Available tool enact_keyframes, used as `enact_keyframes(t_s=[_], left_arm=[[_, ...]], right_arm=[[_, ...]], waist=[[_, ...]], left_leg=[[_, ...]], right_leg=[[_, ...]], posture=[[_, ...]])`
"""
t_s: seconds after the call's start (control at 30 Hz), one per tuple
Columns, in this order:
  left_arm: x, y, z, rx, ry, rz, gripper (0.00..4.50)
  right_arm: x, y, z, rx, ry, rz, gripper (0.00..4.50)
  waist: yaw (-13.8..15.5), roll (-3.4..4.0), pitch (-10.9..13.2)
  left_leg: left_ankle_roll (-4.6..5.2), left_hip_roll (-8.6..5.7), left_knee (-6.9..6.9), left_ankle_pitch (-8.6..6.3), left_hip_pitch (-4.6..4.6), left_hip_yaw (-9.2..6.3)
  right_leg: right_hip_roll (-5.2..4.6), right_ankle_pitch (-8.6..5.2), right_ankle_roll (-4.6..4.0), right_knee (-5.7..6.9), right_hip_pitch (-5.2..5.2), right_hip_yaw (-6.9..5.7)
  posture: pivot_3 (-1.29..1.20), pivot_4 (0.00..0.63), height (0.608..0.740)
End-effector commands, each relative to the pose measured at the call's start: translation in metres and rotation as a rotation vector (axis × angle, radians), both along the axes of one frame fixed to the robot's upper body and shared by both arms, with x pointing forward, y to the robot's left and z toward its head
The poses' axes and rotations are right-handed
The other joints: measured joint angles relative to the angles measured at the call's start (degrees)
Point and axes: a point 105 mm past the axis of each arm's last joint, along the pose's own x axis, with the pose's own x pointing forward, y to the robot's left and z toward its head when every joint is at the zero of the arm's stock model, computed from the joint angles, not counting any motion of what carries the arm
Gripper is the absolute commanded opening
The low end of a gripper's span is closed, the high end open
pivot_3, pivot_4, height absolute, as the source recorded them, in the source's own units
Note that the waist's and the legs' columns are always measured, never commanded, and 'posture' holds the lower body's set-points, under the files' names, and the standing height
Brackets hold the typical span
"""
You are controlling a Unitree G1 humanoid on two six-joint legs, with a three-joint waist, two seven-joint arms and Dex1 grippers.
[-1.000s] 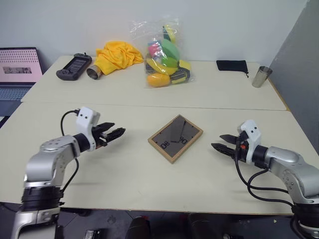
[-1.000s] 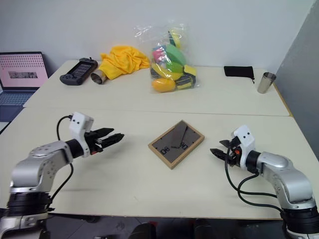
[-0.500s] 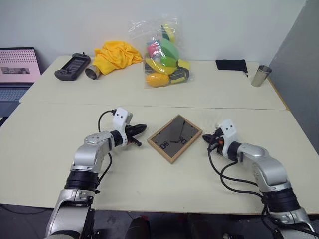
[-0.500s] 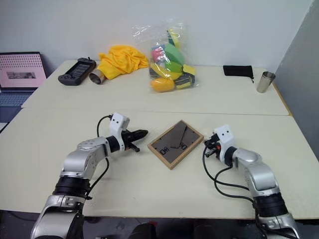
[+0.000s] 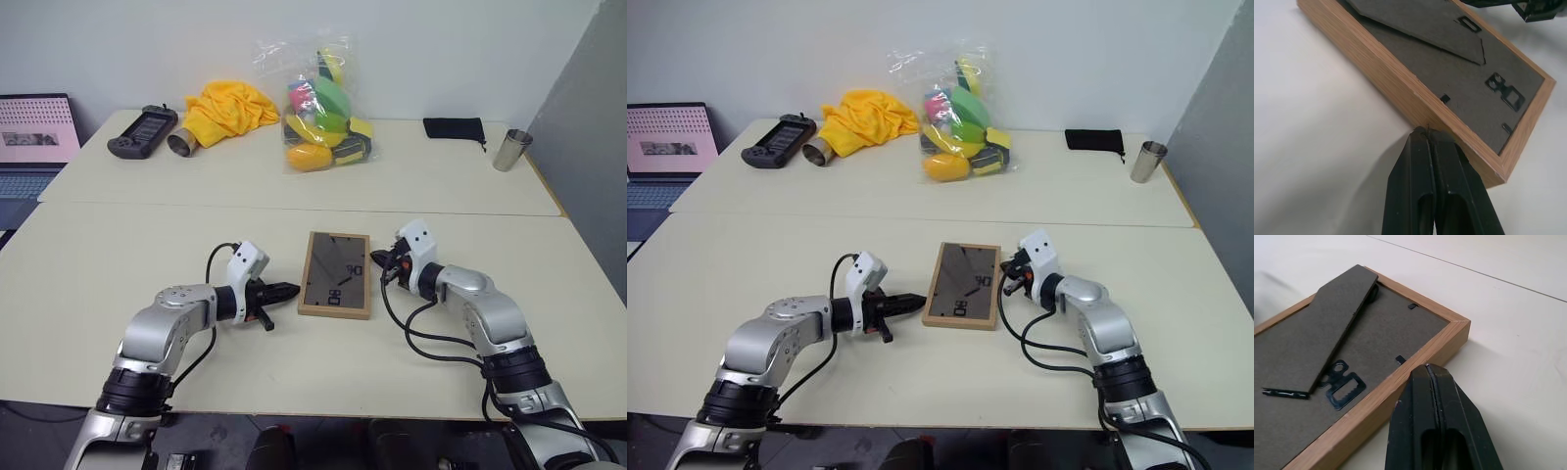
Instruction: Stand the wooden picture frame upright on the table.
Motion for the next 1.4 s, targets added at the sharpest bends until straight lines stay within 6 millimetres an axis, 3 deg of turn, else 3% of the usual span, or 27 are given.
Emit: enact_keyframes(t_s=[0.03, 0.23, 0.43, 0.57, 0.77, 0.97, 1.1, 1.23, 1.4], left_arm=[[0.003, 0.006, 0.015, -0.012, -0.062, 0.037, 0.02], [0.022, 0.001, 0.013, 0.008, -0.124, 0.111, 0.02], [0.023, -0.004, 0.015, 0.004, -0.140, 0.100, 0.02], [0.009, 0.009, 0.014, 0.030, -0.111, 0.093, 0.02], [-0.017, 0.026, 0.014, 0.055, -0.076, 0.089, 0.02], [-0.028, 0.030, 0.017, 0.056, -0.076, 0.106, 0.02], [-0.031, 0.035, 0.018, 0.067, -0.086, 0.131, 0.02], [-0.030, 0.053, 0.020, 0.082, -0.106, 0.185, 0.02], [-0.041, 0.070, 0.032, -0.004, -0.006, 0.163, 1.21]], right_arm=[[-0.009, -0.001, 0.006, -0.018, -0.026, 0.051, 0.00], [-0.012, 0.009, 0.001, -0.014, -0.008, 0.086, 0.00], [-0.017, 0.029, 0.004, 0.017, -0.006, 0.156, 0.00], [-0.032, 0.048, 0.008, 0.051, 0.001, 0.259, 0.00], [-0.051, 0.059, 0.008, 0.054, 0.029, 0.380, 0.00], [-0.052, 0.063, 0.008, 0.042, 0.031, 0.407, 0.00], [-0.050, 0.060, 0.003, 0.006, 0.030, 0.398, 0.00], [-0.048, 0.042, -0.008, -0.077, 0.030, 0.374, 0.00], [-0.051, 0.024, -0.008, -0.096, 0.038, 0.365, 0.00]], waist=[[0.0, 0.00, 0.0], [0.1, 0.00, 0.0], [-0.1, 0.00, 0.0], [-0.5, 0.00, 0.0], [-0.6, 0.00, 0.0], [-0.1, -0.01, 0.0], [0.0, -0.02, 0.0], [0.0, -0.02, 0.0], [0.0, -0.02, 0.0]], left_leg=[[0.00, 0.00, 0.00, 0.00, 0.00, 0.00], [0.00, -0.01, 0.00, 0.00, 0.00, 0.01], [0.00, 0.01, -0.01, 0.00, 0.00, 0.00], [0.00, 0.02, -0.02, 0.00, 0.00, 0.01], [0.00, 0.08, -0.04, 0.00, 0.00, 0.01], [0.00, 0.08, -0.03, 0.00, 0.00, 0.00], [0.00, 0.07, -0.03, -0.01, 0.00, 0.02], [0.00, 0.07, -0.05, -0.01, 0.00, 0.01], [0.00, 0.08, -0.05, -0.01, 0.00, 0.02]], right_leg=[[0.00, 0.00, 0.00, 0.00, 0.00, 0.00], [-0.01, 0.00, 0.00, -0.01, 0.00, 0.01], [0.02, 0.00, 0.00, -0.01, -0.01, 0.02], [0.02, 0.00, -0.01, -0.02, -0.02, 0.03], [0.06, -0.01, -0.02, -0.01, -0.04, 0.01], [0.05, -0.02, -0.01, -0.03, -0.04, -0.01], [0.05, -0.02, -0.02, -0.04, -0.04, 0.00], [0.05, -0.03, -0.03, -0.05, -0.04, -0.01], [0.05, -0.03, -0.04, -0.04, -0.05, 0.00]], posture=[[0.00, 0.150, 0.740], [0.00, 0.150, 0.740], [0.00, 0.150, 0.740], [0.00, 0.150, 0.740], [0.00, 0.150, 0.740], [0.00, 0.150, 0.740], [0.00, 0.150, 0.740], [0.00, 0.150, 0.740], [0.00, 0.150, 0.740]])
